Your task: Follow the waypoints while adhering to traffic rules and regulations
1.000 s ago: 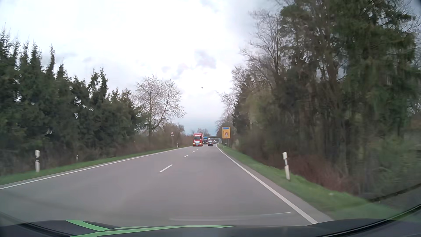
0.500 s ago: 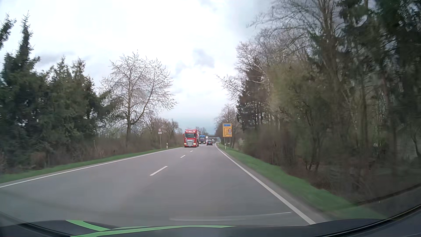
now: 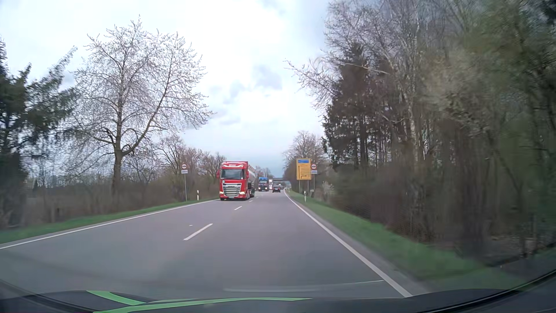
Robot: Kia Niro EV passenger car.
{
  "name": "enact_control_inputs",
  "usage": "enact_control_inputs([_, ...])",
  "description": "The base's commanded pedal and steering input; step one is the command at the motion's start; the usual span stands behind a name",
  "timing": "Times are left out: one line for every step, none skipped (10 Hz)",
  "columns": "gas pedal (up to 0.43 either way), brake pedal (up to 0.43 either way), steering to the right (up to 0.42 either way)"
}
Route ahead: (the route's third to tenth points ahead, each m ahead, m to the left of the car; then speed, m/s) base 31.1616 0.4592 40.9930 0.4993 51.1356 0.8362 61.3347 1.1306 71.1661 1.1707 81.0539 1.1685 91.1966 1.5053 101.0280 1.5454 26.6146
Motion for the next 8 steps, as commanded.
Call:
enact_control_inputs([0.177, 0.0, 0.001])
enact_control_inputs([0.177, 0.0, 0.001])
enact_control_inputs([0.177, 0.0, 0.001])
enact_control_inputs([0.169, 0.0, 0.001])
enact_control_inputs([0.169, 0.0, 0.001])
enact_control_inputs([0.157, 0.0, 0.001])
enact_control_inputs([0.15, 0.0, 0.001])
enact_control_inputs([0.138, 0.0, 0.0])
